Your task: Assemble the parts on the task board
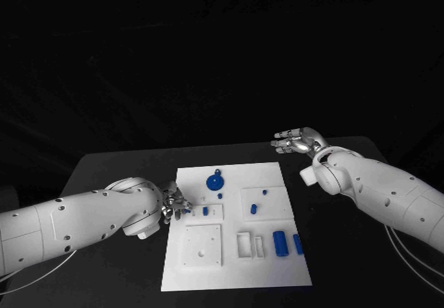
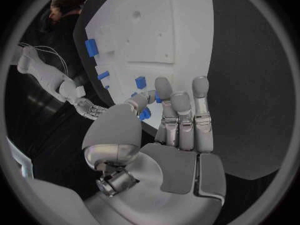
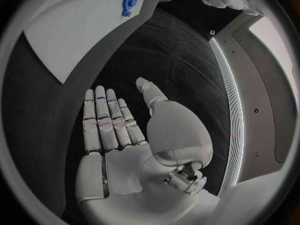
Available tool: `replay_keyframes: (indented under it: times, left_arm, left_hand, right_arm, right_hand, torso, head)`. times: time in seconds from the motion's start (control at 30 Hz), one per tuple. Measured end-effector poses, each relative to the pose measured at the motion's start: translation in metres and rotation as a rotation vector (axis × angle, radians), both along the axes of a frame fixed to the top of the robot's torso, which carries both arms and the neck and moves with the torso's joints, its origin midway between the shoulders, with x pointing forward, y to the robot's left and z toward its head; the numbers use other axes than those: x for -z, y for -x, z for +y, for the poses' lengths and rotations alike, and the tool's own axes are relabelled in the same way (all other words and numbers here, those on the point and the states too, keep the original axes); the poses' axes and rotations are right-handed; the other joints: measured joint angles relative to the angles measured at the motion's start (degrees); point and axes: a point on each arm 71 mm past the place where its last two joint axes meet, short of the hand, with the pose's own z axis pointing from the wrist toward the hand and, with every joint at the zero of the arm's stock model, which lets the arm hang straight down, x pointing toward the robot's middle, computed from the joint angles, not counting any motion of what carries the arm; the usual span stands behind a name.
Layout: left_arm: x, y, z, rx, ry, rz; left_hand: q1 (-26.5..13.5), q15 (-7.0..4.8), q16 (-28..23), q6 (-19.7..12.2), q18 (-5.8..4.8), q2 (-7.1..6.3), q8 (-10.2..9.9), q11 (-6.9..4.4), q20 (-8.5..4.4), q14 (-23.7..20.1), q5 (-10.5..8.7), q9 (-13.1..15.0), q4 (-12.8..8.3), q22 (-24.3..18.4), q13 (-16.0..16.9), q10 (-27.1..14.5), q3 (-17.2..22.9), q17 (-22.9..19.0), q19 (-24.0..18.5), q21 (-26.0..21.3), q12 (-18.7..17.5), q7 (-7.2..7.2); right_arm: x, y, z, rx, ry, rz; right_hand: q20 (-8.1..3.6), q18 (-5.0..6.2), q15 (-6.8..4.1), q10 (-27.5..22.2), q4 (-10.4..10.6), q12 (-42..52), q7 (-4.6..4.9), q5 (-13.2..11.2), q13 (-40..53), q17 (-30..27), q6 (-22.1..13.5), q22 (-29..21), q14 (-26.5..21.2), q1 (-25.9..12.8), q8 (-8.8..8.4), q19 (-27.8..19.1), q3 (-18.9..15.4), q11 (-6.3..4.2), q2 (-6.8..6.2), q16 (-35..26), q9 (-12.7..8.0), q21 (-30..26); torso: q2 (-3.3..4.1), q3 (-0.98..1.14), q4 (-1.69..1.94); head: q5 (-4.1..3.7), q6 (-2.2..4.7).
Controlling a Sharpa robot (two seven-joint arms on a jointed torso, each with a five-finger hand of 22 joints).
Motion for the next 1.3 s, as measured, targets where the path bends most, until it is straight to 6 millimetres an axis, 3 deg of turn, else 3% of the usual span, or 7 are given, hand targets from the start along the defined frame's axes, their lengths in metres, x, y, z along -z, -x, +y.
replay_keyframes:
  times: [0.47, 1.3]
  left_arm:
    - [0.002, -0.002, -0.011, 0.019, -0.005, -0.017]
    - [0.004, -0.004, -0.019, 0.100, -0.070, -0.050]
  left_hand:
    - [0.0, 0.00, 0.0, 0.2, 0.00, 0.00, -0.1, 0.00, 0.01, 0.0, -0.22, 0.1, 0.1, 0.0, 0.2, 0.0, 0.5, 0.1, 0.0, 0.0, 0.0, 0.19]
    - [1.8, 0.01, -0.2, 0.4, 0.00, -0.31, -0.8, 0.01, 0.01, 0.0, -0.96, -0.6, 0.3, 0.0, 0.4, 0.0, 0.7, 0.2, 0.0, 0.0, 0.0, 0.40]
  right_arm:
    - [0.001, 0.000, 0.002, -0.004, -0.001, 0.003]
    - [0.002, 0.000, 0.002, -0.007, -0.001, 0.006]
  right_hand:
    - [0.00, 0.00, 0.00, 0.0, 0.0, 0.0, 0.00, 0.0, 0.0, 0.0, 0.0, 0.0, 0.0, 0.0, 0.00, 0.0, 0.0, 0.00, 0.00, 0.0, 0.0, 0.0]
    - [0.00, 0.00, 0.00, 0.0, 0.0, 0.0, 0.00, 0.0, 0.0, 0.0, 0.0, 0.0, 0.0, 0.0, 0.00, 0.0, 0.0, 0.00, 0.00, 0.0, 0.0, 0.0]
  torso:
    - [0.00, 0.10, -0.03]
    - [-0.02, 0.04, 0.04]
  head:
    - [-0.14, -0.14]
    - [-0.31, -0.36]
